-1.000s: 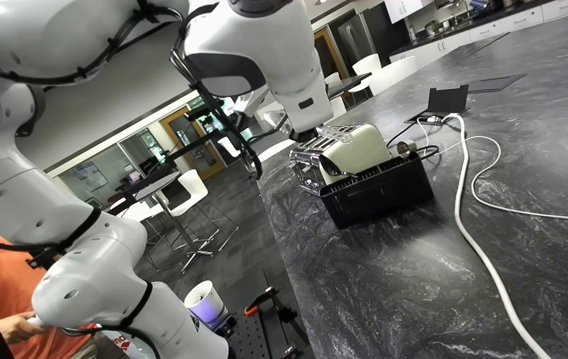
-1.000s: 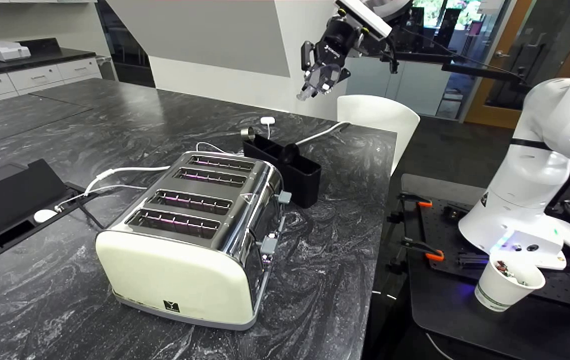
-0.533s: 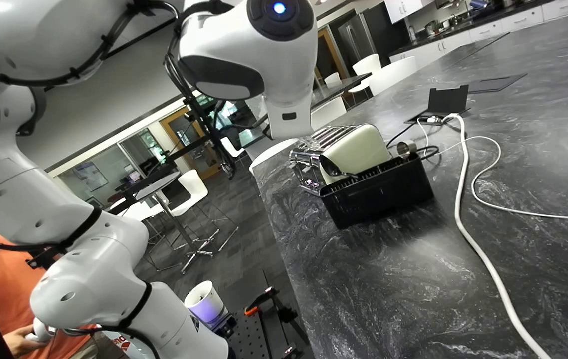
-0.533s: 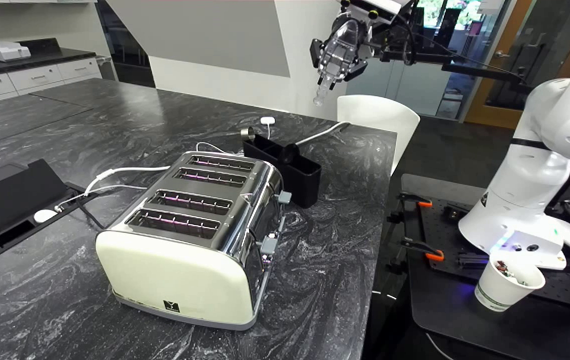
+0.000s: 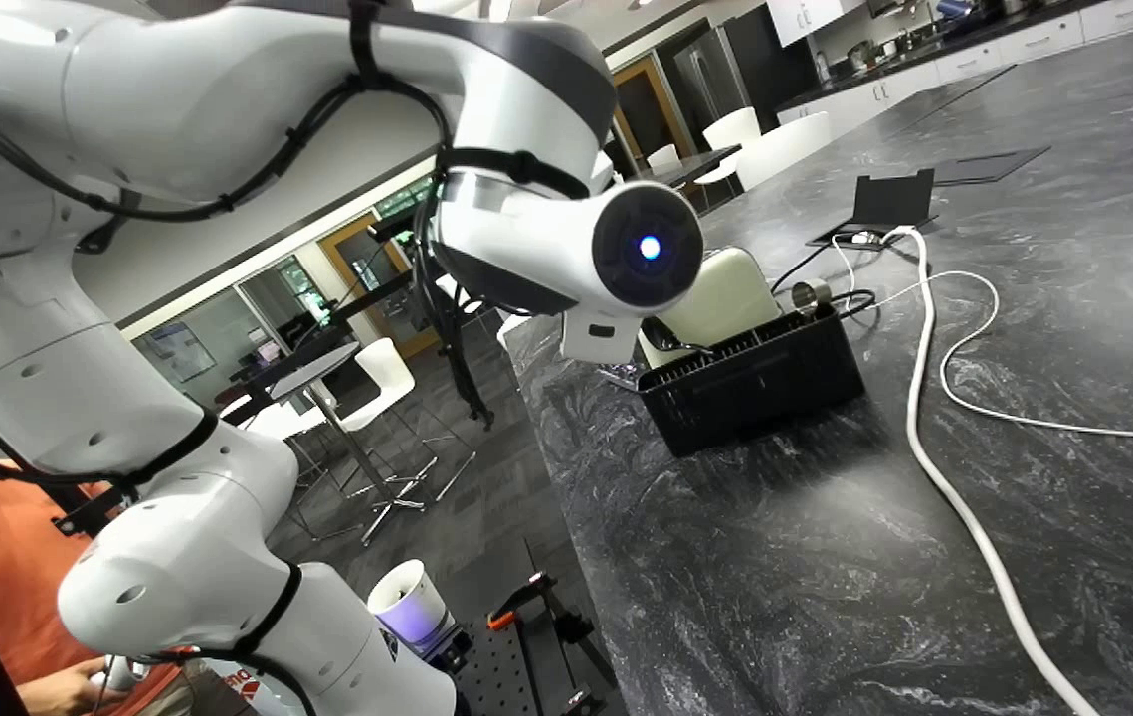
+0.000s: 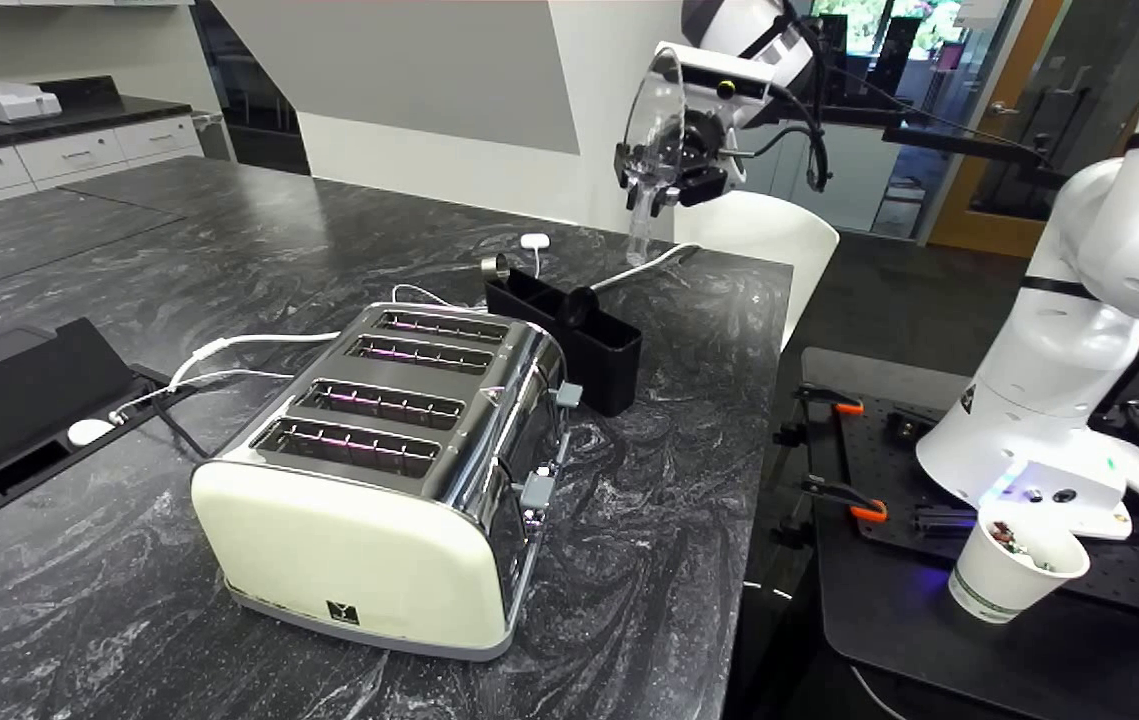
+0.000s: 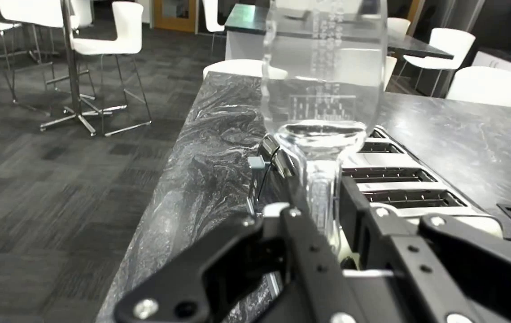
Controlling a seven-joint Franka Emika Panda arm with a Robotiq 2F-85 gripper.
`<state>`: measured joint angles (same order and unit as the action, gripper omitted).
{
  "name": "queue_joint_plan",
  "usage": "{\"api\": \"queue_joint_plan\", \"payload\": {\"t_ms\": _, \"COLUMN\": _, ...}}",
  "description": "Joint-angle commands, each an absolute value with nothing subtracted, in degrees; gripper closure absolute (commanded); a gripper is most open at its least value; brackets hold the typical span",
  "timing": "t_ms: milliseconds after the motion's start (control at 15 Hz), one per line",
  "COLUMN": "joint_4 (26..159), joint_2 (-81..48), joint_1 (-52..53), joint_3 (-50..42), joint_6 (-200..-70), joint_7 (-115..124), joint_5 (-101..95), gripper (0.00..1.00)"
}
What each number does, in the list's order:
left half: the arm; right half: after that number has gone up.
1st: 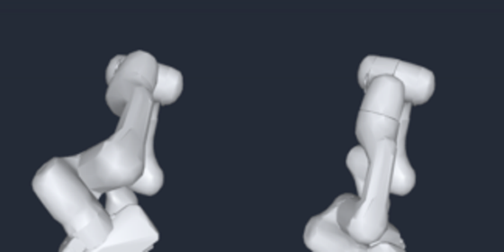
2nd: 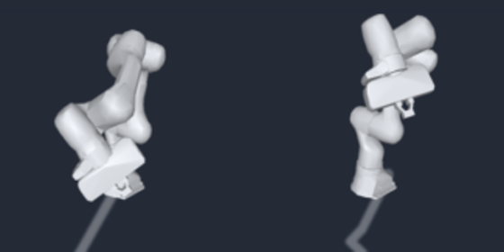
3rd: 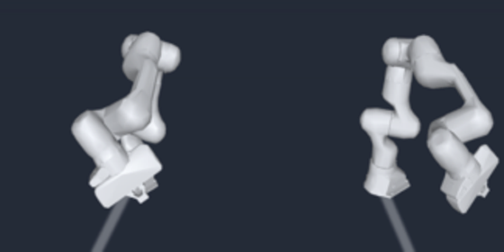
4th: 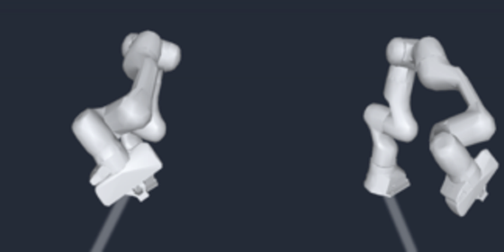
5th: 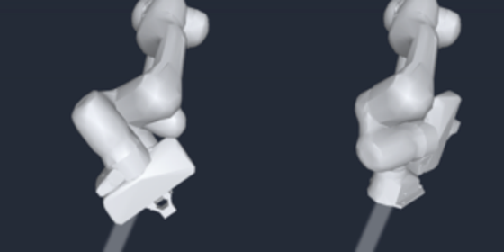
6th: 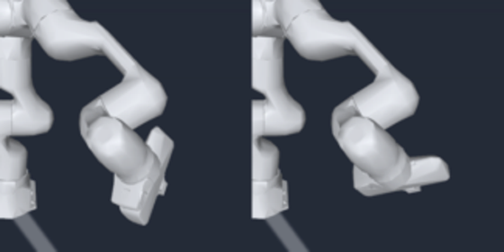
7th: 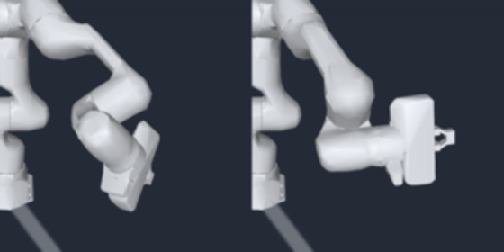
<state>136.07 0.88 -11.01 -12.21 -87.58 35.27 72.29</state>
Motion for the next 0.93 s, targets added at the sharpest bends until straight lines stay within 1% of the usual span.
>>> {"api": "queue_joint_plan", "payload": {"t_ms": 0, "joint_4": 136.5, "joint_2": -3.8, "joint_1": -11.3, "joint_3": -12.1, "joint_6": -87.0, "joint_7": 35.7, "joint_5": 78.6, "gripper": 0.94}}
{"api": "queue_joint_plan", "payload": {"t_ms": 333, "joint_4": 136.6, "joint_2": -7.9, "joint_1": -11.1, "joint_3": -12.4, "joint_6": -88.3, "joint_7": 32.4, "joint_5": 79.1, "gripper": 0.94}}
{"api": "queue_joint_plan", "payload": {"t_ms": 867, "joint_4": 136.4, "joint_2": -11.3, "joint_1": -11.3, "joint_3": -12.7, "joint_6": -87.8, "joint_7": 18.1, "joint_5": 78.2, "gripper": 0.94}}
